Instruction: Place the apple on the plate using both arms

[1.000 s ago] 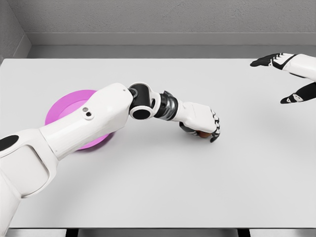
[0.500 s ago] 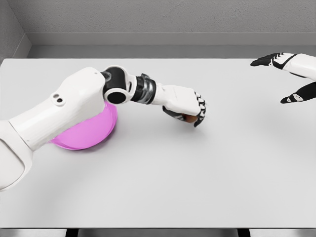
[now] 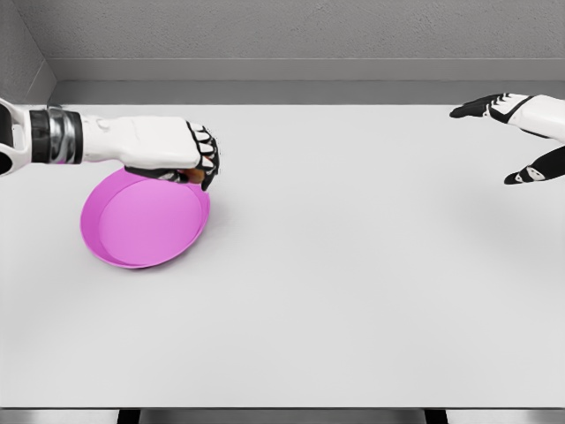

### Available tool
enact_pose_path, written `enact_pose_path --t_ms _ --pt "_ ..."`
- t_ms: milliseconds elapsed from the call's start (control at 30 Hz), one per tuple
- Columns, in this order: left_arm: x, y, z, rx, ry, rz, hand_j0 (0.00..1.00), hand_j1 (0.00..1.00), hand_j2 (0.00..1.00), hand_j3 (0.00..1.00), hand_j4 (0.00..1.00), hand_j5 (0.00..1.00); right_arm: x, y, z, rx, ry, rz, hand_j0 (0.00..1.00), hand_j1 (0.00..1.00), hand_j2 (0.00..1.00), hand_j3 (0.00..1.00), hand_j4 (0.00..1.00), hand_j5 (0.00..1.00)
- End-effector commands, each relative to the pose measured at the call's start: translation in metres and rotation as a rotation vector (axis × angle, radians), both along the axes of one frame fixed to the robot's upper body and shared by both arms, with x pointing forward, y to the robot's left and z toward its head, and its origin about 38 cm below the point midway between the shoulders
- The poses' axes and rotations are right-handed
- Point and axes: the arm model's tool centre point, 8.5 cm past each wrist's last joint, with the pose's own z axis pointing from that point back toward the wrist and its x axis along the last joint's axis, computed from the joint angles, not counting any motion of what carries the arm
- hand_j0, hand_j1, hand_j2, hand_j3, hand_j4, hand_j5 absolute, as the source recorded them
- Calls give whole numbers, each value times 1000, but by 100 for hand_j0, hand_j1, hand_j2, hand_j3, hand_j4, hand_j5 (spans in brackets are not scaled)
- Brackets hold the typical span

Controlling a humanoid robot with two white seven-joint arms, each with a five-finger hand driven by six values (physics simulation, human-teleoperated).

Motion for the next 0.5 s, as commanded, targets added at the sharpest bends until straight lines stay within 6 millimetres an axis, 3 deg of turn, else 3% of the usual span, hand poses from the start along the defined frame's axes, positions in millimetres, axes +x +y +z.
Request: enact_pose_path --t_ms 0,100,267,367,400,467 --pt "11 28 -1 10 8 90 44 44 44 44 44 44 0 -1 1 6 1 -3 100 100 100 100 100 100" --pt "24 46 -17 47 40 164 45 45 45 45 45 45 0 -1 2 6 0 -3 100 100 100 100 100 100" --pt "30 47 -45 67 86 191 45 45 45 45 45 45 0 0 1 7 1 -2 100 100 100 100 100 100" --pt "32 44 -51 73 94 194 46 46 46 46 46 46 -1 0 -2 7 7 -3 100 100 100 100 100 100" --pt "32 44 -52 69 95 194 50 50 50 50 50 50 -1 0 -2 7 7 -3 100 100 100 100 100 100" --pt "31 40 -47 42 92 186 80 80 80 80 80 80 -1 -1 -2 6 7 -4 100 100 100 100 100 100"
